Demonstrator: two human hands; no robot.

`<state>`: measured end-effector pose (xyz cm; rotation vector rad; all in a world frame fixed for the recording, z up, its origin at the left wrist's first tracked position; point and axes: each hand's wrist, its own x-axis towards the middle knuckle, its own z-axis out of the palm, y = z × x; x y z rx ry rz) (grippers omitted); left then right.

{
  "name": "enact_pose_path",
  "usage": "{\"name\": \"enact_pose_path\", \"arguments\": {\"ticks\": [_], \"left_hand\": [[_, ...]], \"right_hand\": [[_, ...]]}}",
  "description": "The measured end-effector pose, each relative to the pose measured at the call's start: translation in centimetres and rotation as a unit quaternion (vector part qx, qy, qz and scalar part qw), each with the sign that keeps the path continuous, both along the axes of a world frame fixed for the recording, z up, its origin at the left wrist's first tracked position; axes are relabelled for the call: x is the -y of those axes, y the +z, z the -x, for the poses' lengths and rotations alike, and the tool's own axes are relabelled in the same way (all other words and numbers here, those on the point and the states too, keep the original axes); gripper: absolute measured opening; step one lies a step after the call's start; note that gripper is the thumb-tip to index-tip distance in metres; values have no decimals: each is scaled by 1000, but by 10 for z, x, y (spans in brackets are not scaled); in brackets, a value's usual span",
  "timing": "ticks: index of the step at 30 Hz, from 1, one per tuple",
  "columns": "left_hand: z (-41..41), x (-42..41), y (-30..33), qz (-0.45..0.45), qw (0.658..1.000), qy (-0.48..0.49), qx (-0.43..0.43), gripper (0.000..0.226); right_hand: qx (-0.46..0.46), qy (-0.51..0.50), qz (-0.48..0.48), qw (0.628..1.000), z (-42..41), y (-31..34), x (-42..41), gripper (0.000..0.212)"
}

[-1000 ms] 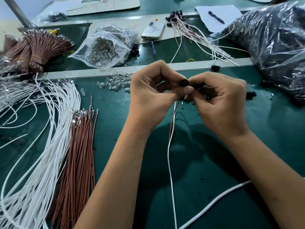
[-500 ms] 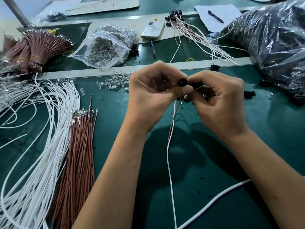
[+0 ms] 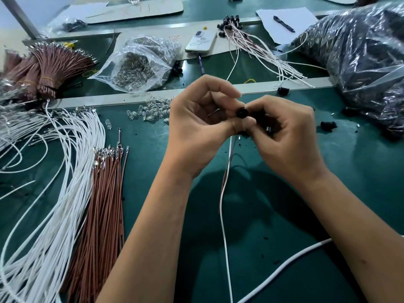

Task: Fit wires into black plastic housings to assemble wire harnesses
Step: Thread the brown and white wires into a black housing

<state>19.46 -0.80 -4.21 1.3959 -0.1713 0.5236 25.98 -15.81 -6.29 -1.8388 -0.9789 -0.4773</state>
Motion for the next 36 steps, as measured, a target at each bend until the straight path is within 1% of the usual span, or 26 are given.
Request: {"name": "enact_pose_path", "arguments": {"ticks": [3,7,10,11,12,15,17,20,23,25,26,27,30,32,33,34,36], "left_hand": [[0,-2,0,7,1000,-6,-1,43],[0,-4,-1,24,1000,-12,-6,35],[-2,-4,-4,38,999,-12,-15,30],[-2,-5,-5,38,999,-5,-19,29],[-4,-5,-6,41,999,6,-24,27],[-8,-5,-11,70,996,41,-34,25],[-9,-8,-14,89,992,72,-48,24],[-7,-14,-16,111,980,142,-84,23],[-6,-29,-12,129,961,224,-98,17],[-5,-40,-9,132,946,281,-91,14],[-4,-46,-9,146,932,320,-85,13],[-2,-51,-9,169,913,363,-79,14],[4,-65,-13,221,848,477,-62,16],[5,-73,-16,220,816,532,-49,17],[5,-75,-18,215,805,551,-48,17],[4,-76,-19,209,799,562,-51,17],[1,-74,-21,204,803,557,-60,15]], "right_hand": [[7,17,8,1000,-1,1,0,6],[9,22,12,1000,0,1,-1,10],[-7,4,6,1000,3,0,-3,20],[-5,9,12,1000,3,0,-4,19],[-1,16,22,1000,3,0,-5,18],[-6,21,41,999,1,-2,-8,23],[-33,29,57,997,1,-3,-15,20],[-65,47,118,990,0,2,-32,14],[-93,89,190,973,-15,22,-57,14],[-167,125,204,957,-26,33,-76,20],[-191,121,204,953,-30,33,-86,24],[-196,104,210,952,-33,32,-97,27],[-81,20,270,959,-30,20,-132,31],[-50,7,306,951,-22,15,-152,34],[-37,6,325,945,-20,13,-160,34],[-29,4,341,940,-18,11,-165,30],[-24,3,360,933,-20,7,-169,17]]}}
